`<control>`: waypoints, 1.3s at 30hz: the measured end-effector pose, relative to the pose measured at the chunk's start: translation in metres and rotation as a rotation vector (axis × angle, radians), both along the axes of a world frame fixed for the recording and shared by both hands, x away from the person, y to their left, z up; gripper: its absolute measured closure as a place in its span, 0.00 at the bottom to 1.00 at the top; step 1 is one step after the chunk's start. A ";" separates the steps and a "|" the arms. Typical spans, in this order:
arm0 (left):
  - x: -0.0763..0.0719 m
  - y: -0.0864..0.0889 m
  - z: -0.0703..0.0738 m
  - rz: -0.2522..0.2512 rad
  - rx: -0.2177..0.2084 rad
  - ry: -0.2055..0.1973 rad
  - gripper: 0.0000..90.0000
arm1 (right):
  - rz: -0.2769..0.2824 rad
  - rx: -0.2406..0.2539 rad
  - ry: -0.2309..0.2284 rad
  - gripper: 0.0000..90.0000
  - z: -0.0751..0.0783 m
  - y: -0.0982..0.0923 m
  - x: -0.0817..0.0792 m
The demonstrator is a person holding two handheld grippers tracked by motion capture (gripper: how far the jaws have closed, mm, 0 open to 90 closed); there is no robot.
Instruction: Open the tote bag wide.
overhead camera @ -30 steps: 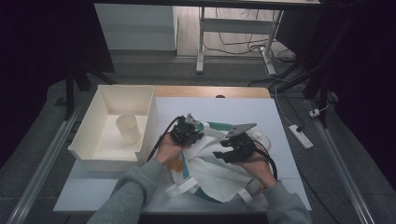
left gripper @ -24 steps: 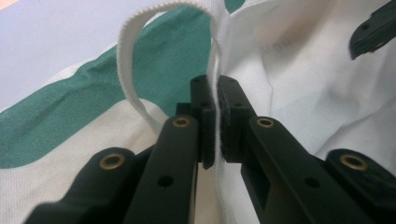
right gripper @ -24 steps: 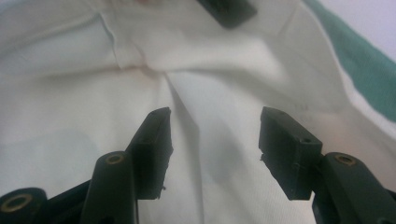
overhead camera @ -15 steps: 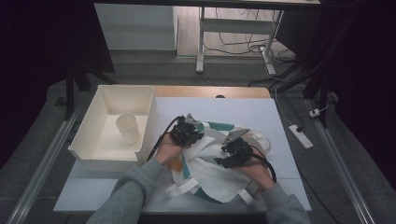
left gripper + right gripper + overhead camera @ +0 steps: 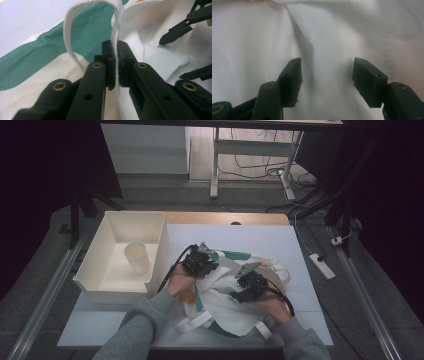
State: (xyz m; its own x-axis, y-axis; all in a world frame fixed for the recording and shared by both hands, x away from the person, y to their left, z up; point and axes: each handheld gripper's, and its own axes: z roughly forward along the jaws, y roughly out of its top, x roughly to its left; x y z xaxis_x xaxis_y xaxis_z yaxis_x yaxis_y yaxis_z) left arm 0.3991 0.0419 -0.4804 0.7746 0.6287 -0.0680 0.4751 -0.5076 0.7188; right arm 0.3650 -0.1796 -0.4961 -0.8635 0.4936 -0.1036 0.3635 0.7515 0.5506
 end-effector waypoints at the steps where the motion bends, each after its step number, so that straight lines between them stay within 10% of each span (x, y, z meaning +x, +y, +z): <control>1: 0.000 0.000 0.000 0.000 0.000 0.000 0.94 | -0.004 -0.011 -0.003 0.45 -0.001 0.000 0.000; 6: 0.000 -0.001 0.000 -0.001 0.001 0.000 0.94 | -0.016 -0.046 -0.053 0.56 -0.004 0.001 0.001; 11: -0.004 -0.002 0.004 -0.013 -0.002 -0.014 0.93 | -0.025 -0.008 -0.037 0.96 -0.001 -0.002 0.003; 20: -0.016 0.007 0.031 -0.050 -0.072 -0.052 0.81 | -0.039 0.028 -0.014 0.98 0.006 -0.005 0.012; 26: -0.042 -0.005 0.057 -0.198 -0.087 -0.047 0.69 | -0.052 0.061 0.016 0.98 0.007 -0.009 0.019; 39: -0.060 -0.041 0.031 -0.414 0.064 0.069 0.54 | -0.054 0.114 0.055 0.98 0.006 -0.015 0.024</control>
